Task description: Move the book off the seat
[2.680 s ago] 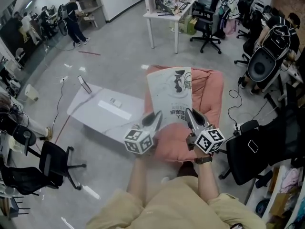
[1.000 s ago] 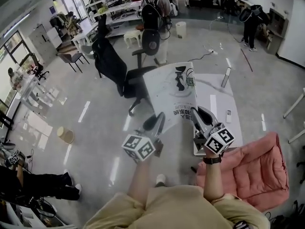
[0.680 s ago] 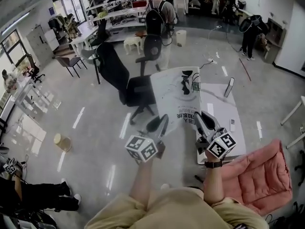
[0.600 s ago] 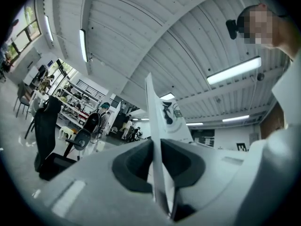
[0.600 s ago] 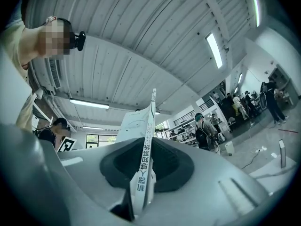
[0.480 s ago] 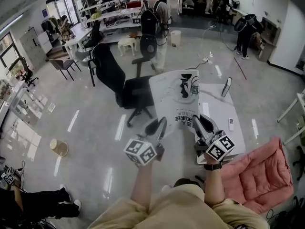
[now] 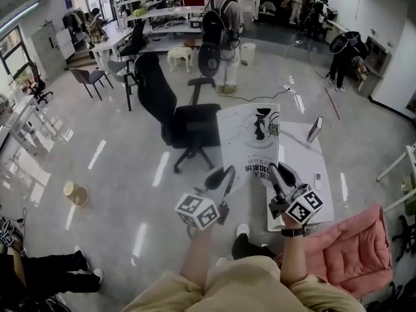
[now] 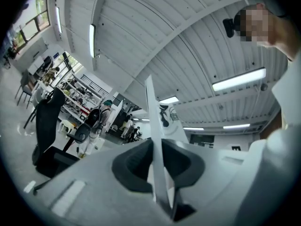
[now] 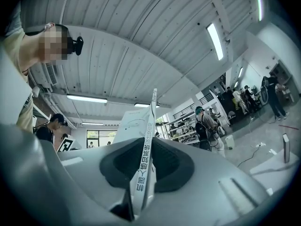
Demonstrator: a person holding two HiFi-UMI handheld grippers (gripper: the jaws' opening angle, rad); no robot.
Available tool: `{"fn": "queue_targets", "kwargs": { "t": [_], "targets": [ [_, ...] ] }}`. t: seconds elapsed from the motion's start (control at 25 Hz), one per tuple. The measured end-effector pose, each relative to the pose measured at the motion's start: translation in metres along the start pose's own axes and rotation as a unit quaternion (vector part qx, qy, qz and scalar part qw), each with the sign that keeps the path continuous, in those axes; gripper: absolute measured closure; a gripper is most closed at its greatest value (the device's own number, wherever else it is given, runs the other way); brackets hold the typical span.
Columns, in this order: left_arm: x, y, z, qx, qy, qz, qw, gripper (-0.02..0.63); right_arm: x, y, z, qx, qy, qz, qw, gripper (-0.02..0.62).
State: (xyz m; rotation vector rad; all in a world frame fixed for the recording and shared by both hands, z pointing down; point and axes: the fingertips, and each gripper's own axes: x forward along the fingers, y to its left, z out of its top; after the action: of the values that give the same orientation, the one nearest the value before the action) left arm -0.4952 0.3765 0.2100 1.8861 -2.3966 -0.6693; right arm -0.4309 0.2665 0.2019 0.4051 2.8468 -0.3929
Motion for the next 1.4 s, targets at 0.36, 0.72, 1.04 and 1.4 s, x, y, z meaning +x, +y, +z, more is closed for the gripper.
{"fn": "queue_targets", "kwargs": {
  "t": [0.36,0.72,1.04,1.4],
  "targets": [
    [0.063,0.026,-0.009,0.024,0.010,0.010,0.9996,0.557,0.015,-0.062,0.000,0.008,-0.027,-0.011,1.000,0.538],
    [0.303,-0.004,-0.039,0.026,0.040,-0.046,0.9978,0.555,-0.015,-0.269,0.098,-0.009,-0.044,-0.068,0.997,0.532],
    [0.382,0.028,-0.091,0.023,0.069,-0.111,0.9912,0.555,-0.020,-0.347,0.077,-0.031,-0.062,-0.138,0.988,0.534],
    [0.534,-0.005,-0.200,-0.005,0.183,-0.208,0.9608,0.555,-0.107,-0.495,0.070,0.016,-0.078,-0.290,0.954,0.528]
  ]
}}
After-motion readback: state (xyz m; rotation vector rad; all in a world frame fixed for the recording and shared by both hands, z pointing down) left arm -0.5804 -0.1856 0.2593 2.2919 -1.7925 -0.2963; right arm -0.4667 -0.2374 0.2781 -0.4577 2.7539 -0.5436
